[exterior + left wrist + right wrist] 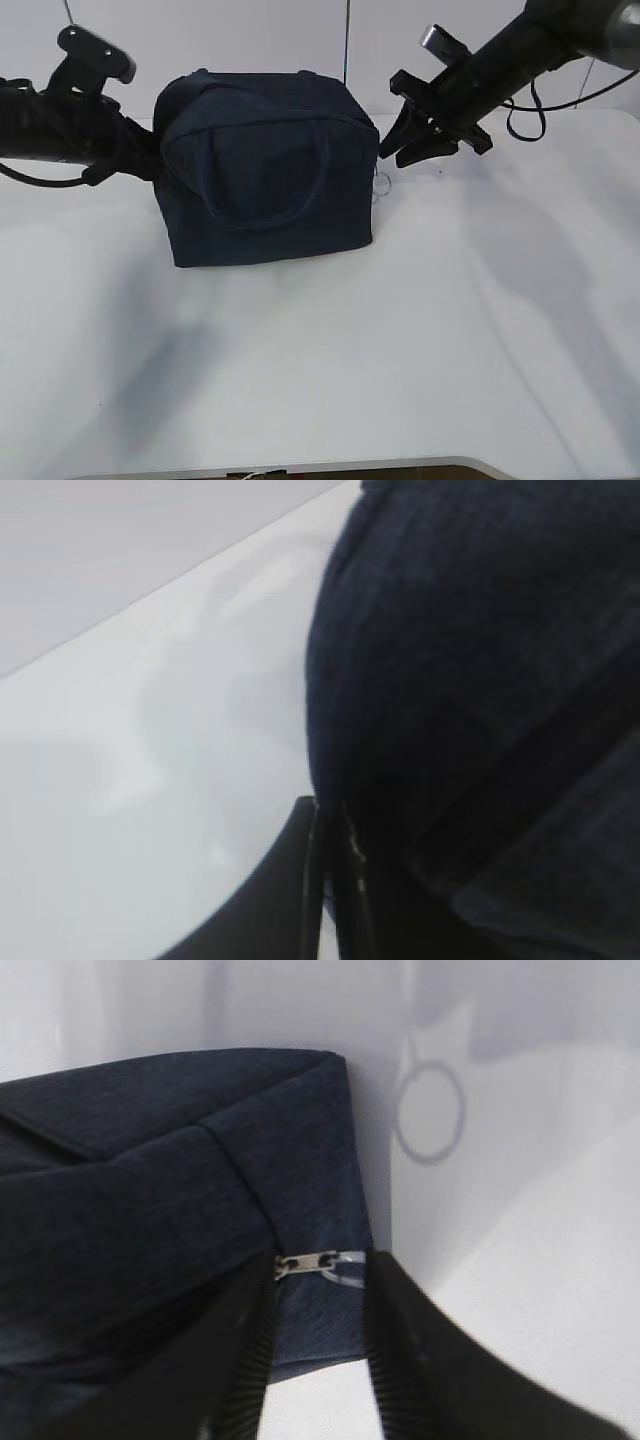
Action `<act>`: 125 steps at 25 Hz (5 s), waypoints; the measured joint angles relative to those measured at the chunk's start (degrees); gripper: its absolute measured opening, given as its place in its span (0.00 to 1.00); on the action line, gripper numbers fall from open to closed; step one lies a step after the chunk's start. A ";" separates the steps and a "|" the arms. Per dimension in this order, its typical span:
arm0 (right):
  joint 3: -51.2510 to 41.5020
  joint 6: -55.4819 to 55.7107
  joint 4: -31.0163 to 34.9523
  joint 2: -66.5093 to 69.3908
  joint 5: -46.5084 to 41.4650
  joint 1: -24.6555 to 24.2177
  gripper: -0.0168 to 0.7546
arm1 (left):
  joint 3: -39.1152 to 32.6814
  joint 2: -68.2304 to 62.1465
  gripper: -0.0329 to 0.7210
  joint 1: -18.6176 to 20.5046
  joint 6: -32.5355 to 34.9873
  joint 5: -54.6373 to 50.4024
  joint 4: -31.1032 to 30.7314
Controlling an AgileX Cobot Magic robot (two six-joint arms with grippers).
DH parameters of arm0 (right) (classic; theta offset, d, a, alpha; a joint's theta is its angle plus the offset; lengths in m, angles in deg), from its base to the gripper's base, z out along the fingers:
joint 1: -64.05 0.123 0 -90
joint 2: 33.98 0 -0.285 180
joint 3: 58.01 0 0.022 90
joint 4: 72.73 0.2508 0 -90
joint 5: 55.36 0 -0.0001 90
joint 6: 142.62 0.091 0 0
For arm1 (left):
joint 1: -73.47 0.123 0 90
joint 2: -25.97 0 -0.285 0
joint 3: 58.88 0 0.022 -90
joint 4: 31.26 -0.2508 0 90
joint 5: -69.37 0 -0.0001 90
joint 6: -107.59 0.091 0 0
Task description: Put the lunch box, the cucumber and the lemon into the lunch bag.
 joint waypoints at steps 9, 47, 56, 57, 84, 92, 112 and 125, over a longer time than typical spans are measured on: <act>-0.24 -0.98 -10.18 -9.18 -0.42 1.40 0.45 | 1.65 -1.09 0.02 0.00 2.15 0.22 0.00; -9.12 -5.06 -24.96 -34.51 -2.03 9.53 0.45 | -12.26 31.74 0.56 0.00 -42.91 -31.29 -25.92; -22.55 -8.26 -31.40 -45.90 -2.16 9.53 0.45 | -12.26 38.11 0.56 -0.08 -67.75 -38.32 -74.36; -23.33 -8.26 -31.66 -47.20 -2.25 9.53 0.45 | -12.26 39.68 0.56 -0.08 -72.91 -37.41 -80.10; -67.94 -4.99 -33.05 -99.69 1.52 9.53 0.45 | -18.36 85.69 0.56 -0.08 -116.30 -49.96 -101.47; -81.98 -1.07 -34.52 -114.42 5.47 9.53 0.45 | -24.21 97.66 0.56 -0.08 -118.97 -52.50 -100.26; -96.63 0.65 -35.61 -138.08 4.64 9.53 0.45 | -36.14 108.02 0.56 -0.08 -119.26 -51.57 -96.30; -96.83 0.78 -35.61 -138.07 4.51 9.53 0.45 | -37.21 108.02 0.56 -0.08 -119.26 -51.48 -95.65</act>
